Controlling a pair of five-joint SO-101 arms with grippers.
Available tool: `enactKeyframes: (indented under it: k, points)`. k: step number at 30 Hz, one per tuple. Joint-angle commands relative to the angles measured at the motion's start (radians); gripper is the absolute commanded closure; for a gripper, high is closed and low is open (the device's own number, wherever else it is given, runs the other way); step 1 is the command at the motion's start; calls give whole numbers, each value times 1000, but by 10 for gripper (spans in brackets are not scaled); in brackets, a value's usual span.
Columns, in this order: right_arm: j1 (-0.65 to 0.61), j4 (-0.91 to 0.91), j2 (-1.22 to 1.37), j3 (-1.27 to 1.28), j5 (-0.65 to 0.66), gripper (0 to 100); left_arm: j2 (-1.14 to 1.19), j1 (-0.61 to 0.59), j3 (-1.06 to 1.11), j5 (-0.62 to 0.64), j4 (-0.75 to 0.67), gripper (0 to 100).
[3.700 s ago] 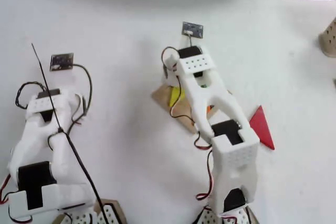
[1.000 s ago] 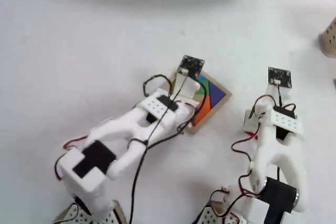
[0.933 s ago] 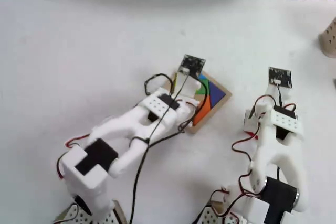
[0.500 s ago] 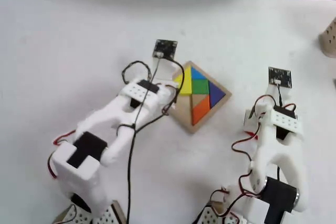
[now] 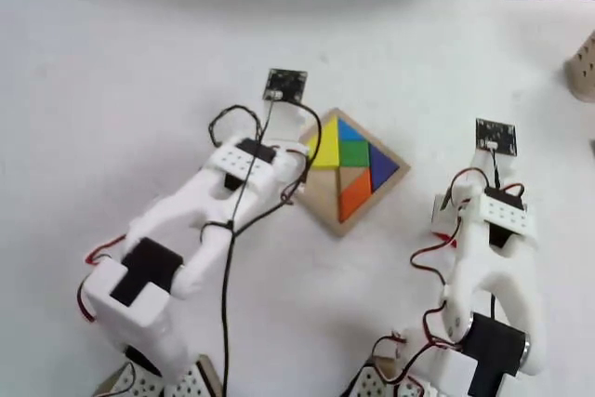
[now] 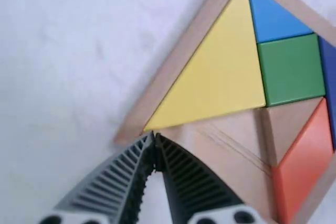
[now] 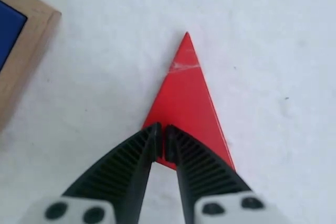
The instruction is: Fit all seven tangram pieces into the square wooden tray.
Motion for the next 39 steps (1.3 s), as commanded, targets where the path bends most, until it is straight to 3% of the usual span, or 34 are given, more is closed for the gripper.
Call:
enactKeyframes:
  k: [1, 6, 13, 21, 29, 32, 39]
  points:
    - [-2, -7, 1, -35, 12, 981, -64, 35, 11, 5, -35, 976]
    - [-2, -7, 1, -35, 12, 981, -64, 67, 75, 2, -109, 976]
    - [-2, -7, 1, -35, 15, 981, -65, 105, 91, 2, -95, 976]
    - [-2, -7, 2, -35, 63, 981, -73, 196, 91, 0, 91, 976]
    - [-7, -7, 1, -35, 66, 981, -74, 294, 91, -3, 180, 976]
    - [-7, -7, 1, -35, 68, 981, -107, 312, 103, -92, 212, 977]
    - [-7, -7, 1, -35, 68, 981, -426, 407, 411, -98, 32, 977]
